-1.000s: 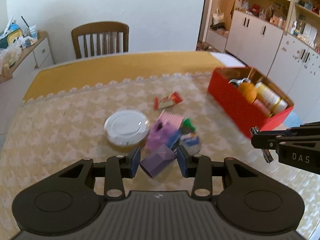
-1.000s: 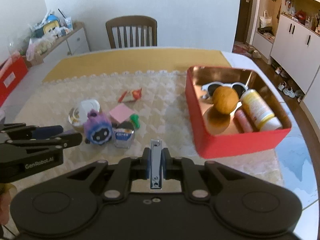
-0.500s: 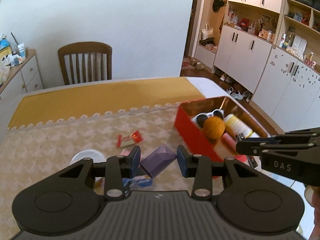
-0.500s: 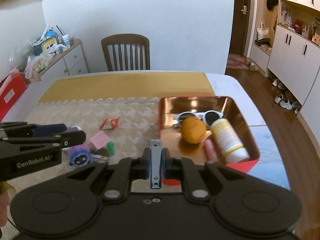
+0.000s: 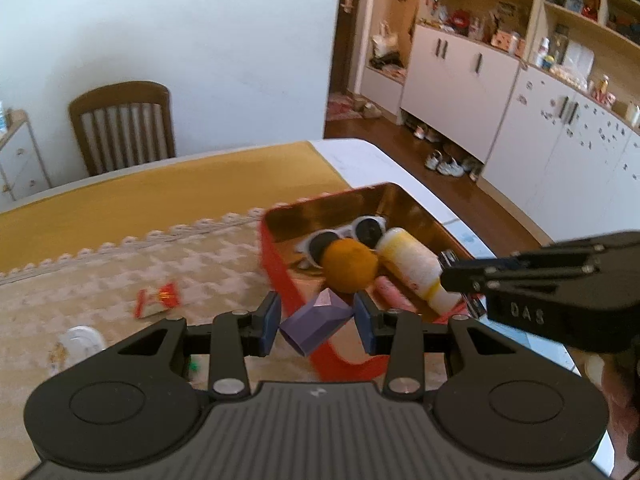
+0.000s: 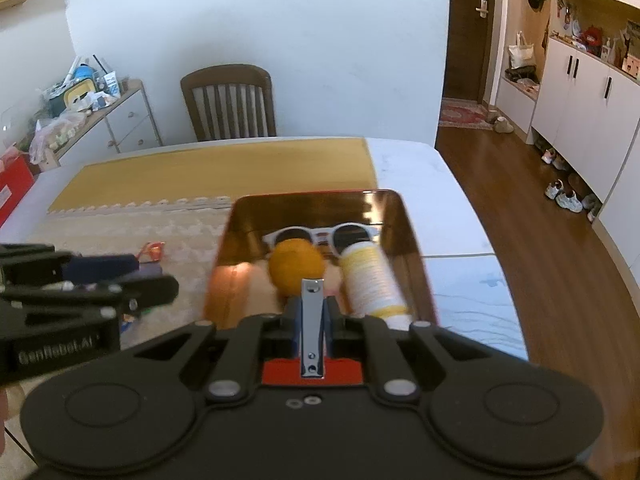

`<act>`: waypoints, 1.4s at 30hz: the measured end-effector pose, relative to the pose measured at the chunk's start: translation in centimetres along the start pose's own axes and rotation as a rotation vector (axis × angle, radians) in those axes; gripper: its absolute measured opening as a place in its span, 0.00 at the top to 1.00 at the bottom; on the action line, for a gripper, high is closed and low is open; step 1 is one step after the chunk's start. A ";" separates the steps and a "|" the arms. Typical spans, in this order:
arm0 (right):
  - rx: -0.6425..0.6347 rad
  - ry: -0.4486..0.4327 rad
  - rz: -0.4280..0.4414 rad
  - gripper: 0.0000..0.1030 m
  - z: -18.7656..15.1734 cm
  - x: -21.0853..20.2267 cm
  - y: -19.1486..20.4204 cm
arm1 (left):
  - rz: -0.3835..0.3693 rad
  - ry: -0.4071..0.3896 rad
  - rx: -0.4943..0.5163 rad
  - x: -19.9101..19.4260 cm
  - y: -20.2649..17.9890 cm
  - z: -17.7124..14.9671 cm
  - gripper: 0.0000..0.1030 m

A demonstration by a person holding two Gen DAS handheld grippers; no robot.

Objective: Organize rigid objects
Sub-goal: 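Carry the nail clipper and purple eraser with both grippers over the red tin box, then open both grippers to drop the nail clipper and eraser into the box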

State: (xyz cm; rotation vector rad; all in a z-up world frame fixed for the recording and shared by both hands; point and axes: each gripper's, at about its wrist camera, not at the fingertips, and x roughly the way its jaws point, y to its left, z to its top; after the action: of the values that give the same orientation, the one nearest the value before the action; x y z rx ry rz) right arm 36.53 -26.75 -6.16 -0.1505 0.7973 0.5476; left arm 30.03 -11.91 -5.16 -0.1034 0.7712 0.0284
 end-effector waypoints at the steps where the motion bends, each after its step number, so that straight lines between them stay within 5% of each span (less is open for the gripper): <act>1: 0.004 0.003 0.002 0.90 0.1 0.3 -0.6 | -0.005 0.008 0.005 0.6 -0.4 0.1 0.63; 18: -0.010 0.053 0.055 0.90 3.8 7.1 -3.8 | 0.021 0.155 0.029 9.4 -4.6 1.7 0.63; 37: -0.060 0.128 0.121 0.90 5.2 11.8 -3.5 | 0.086 0.216 0.036 12.7 -5.2 1.4 0.62; 42: -0.045 0.135 0.120 0.82 5.3 11.9 -3.7 | 0.110 0.218 0.070 13.1 -6.1 1.3 0.62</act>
State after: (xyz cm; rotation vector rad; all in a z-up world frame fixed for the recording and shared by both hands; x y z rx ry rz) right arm 48.56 -23.32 -11.26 -0.1837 0.9298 0.6747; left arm 40.73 -18.01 -12.82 0.0037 0.9945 0.0960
